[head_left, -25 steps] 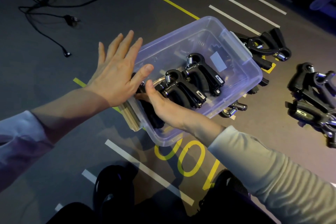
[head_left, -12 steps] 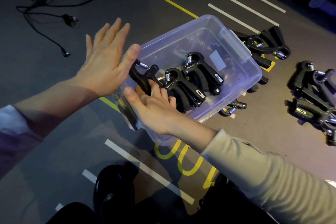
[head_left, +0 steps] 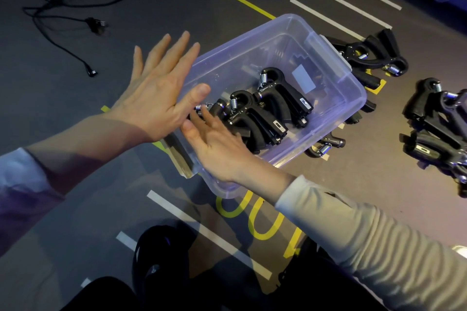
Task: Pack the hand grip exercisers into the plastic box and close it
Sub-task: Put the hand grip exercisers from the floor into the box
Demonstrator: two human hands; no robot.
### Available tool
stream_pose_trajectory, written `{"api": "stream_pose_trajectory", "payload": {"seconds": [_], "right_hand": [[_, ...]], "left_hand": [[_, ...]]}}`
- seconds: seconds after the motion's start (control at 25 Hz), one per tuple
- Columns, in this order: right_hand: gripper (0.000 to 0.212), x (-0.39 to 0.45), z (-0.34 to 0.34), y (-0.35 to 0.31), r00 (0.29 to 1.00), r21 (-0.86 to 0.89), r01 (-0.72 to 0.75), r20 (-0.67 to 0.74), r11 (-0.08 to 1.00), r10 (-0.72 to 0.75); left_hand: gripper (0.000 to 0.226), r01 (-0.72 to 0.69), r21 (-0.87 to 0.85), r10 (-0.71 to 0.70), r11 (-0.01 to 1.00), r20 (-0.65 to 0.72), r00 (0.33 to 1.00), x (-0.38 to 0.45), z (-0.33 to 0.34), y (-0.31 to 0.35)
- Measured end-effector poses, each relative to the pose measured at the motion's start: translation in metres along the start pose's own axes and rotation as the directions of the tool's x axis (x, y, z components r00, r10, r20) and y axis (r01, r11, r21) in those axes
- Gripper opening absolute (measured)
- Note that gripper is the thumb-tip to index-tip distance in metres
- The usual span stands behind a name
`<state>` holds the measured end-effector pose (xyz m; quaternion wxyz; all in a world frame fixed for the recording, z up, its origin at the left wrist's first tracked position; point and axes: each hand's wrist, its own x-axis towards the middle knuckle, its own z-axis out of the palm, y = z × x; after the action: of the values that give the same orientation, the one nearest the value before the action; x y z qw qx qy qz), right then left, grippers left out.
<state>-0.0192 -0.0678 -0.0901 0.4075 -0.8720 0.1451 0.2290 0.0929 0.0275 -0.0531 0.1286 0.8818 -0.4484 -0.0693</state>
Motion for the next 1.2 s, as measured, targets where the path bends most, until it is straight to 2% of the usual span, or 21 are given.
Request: {"api": "stream_pose_trajectory", "payload": {"seconds": [0.08,0.16,0.24,0.32,0.4,0.48,0.56,0.76,0.88,0.96,1.04,1.12,1.16,1.2], "right_hand": [[0.080,-0.001,-0.006,0.007,0.990,-0.295,0.059,-0.106,0.954,-0.094],[0.090,-0.004,-0.011,0.014,0.966,-0.564,0.072,-0.164,0.822,-0.198],[0.094,-0.006,-0.014,0.021,0.938,-0.681,0.073,-0.202,0.729,-0.283],[0.094,-0.009,-0.017,0.029,0.912,-0.703,0.053,-0.255,0.709,-0.320],[0.090,-0.010,-0.026,0.037,0.906,-0.668,-0.009,-0.320,0.745,-0.276],[0.086,-0.011,-0.034,0.044,0.915,-0.619,-0.065,-0.350,0.783,-0.200],[0.079,-0.012,-0.038,0.045,0.931,-0.596,-0.063,-0.324,0.801,-0.167],[0.064,-0.017,-0.045,0.048,0.931,-0.481,-0.048,-0.338,0.875,-0.134],[0.064,-0.019,-0.050,0.053,0.928,-0.457,-0.063,-0.353,0.887,-0.116],[0.064,-0.021,-0.052,0.055,0.930,-0.437,-0.058,-0.352,0.898,-0.110],[0.065,-0.023,-0.053,0.058,0.920,-0.396,-0.037,-0.371,0.918,-0.123],[0.069,-0.027,-0.056,0.063,0.899,-0.343,-0.001,-0.411,0.939,-0.149],[0.071,-0.030,-0.057,0.065,0.889,-0.320,0.021,-0.428,0.947,-0.165],[0.073,-0.032,-0.058,0.067,0.878,-0.301,0.048,-0.442,0.952,-0.184]], "left_hand": [[0.078,-0.019,0.017,0.019,1.000,-0.019,1.000,-0.001,-0.001,-0.001],[0.075,-0.061,0.063,0.061,0.996,-0.003,0.998,-0.001,0.002,-0.002],[0.073,-0.109,0.105,0.104,0.989,0.056,0.993,-0.002,0.007,-0.004],[0.069,-0.175,0.186,0.142,0.967,0.177,0.974,-0.004,0.012,-0.001],[0.058,-0.262,0.302,0.135,0.917,0.383,0.914,-0.005,0.018,0.005],[0.057,-0.276,0.344,0.026,0.898,0.584,0.811,-0.001,0.023,0.014],[0.061,-0.262,0.366,-0.085,0.893,0.708,0.701,0.010,0.025,0.025],[0.067,-0.247,0.474,-0.304,0.846,0.806,0.507,0.022,0.045,0.041],[0.070,-0.227,0.492,-0.351,0.840,0.813,0.464,0.027,0.053,0.040],[0.070,-0.211,0.484,-0.344,0.849,0.810,0.475,0.027,0.054,0.038],[0.071,-0.199,0.435,-0.271,0.878,0.796,0.541,0.026,0.052,0.037],[0.070,-0.200,0.331,-0.093,0.922,0.692,0.716,0.020,0.050,0.036],[0.070,-0.200,0.269,0.006,0.942,0.584,0.812,0.016,0.049,0.035],[0.072,-0.203,0.211,0.084,0.956,0.467,0.880,0.012,0.047,0.033]]}}
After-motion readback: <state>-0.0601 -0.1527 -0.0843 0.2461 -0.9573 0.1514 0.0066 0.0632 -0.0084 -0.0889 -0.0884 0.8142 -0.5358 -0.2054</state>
